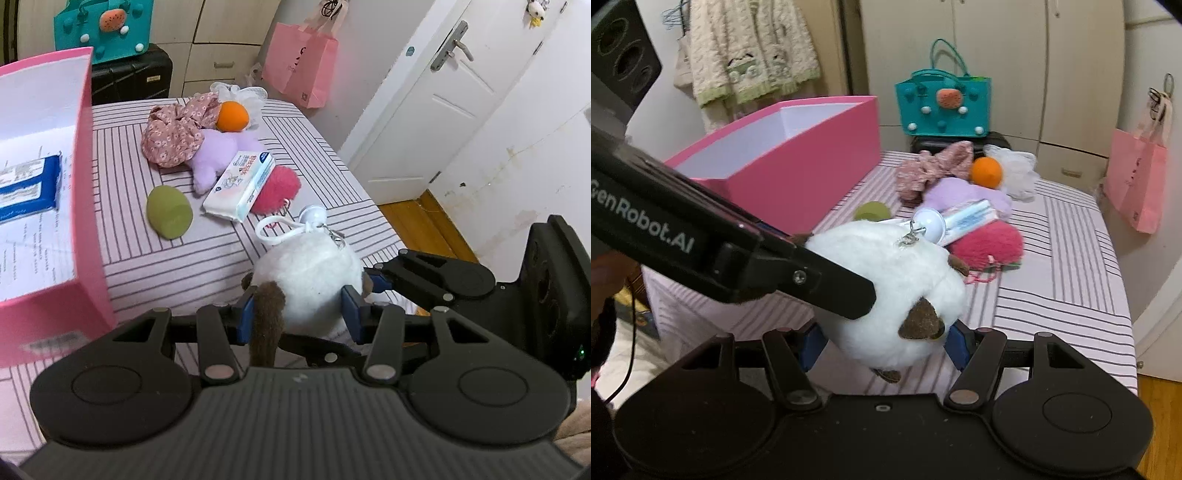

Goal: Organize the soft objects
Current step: 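Carry the white plush toy with the right gripper into the pink box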

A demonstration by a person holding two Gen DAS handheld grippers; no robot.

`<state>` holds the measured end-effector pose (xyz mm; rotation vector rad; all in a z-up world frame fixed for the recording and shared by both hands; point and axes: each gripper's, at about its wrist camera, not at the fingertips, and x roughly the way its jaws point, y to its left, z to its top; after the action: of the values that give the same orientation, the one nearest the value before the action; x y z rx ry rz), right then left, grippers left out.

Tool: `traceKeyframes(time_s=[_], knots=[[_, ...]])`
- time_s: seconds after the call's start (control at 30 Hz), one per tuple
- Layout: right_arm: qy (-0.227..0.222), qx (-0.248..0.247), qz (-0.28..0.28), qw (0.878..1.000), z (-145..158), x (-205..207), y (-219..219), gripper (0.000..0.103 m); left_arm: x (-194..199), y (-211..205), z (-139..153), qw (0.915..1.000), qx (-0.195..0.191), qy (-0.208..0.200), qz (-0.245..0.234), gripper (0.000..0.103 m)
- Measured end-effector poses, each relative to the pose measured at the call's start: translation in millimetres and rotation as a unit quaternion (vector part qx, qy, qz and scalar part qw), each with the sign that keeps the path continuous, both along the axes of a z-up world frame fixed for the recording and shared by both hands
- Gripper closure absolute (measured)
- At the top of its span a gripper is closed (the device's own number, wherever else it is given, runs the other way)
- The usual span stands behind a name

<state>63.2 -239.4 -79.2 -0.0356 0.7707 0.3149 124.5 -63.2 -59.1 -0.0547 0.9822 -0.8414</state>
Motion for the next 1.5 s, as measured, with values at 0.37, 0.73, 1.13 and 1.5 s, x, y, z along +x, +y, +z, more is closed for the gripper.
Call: traceKeyframes(time_s=[0.37, 0.73, 1.13, 1.5], knots=[[-0.009, -0.021, 0.023, 0.999, 30.5, -13.1, 29.4, 0.033, -12.9, 36.4, 19.1, 0.9994, -0.031, -0.005, 0.013, 0.057], [-0.015, -0.02, 0.062, 0.998, 67.7, -16.0, 65.2, 0.033, -24.8, 87.8, 55.3, 0.9978, -0.05, -0.038, 0.02, 0.057], [-0.065, -0.038, 0.128, 0.989, 101.2, 16.1, 122.7, 0.033, -5.0, 155.0, 78.6, 0.9906, -0.081, -0.074, 0.083, 0.057], [-0.054, -0.016, 0.154, 0.986, 103.1, 88.3, 155.0, 0.033, 62.1, 185.8, 80.3, 0.9891, -0.06, -0.057, 0.122, 0.056]])
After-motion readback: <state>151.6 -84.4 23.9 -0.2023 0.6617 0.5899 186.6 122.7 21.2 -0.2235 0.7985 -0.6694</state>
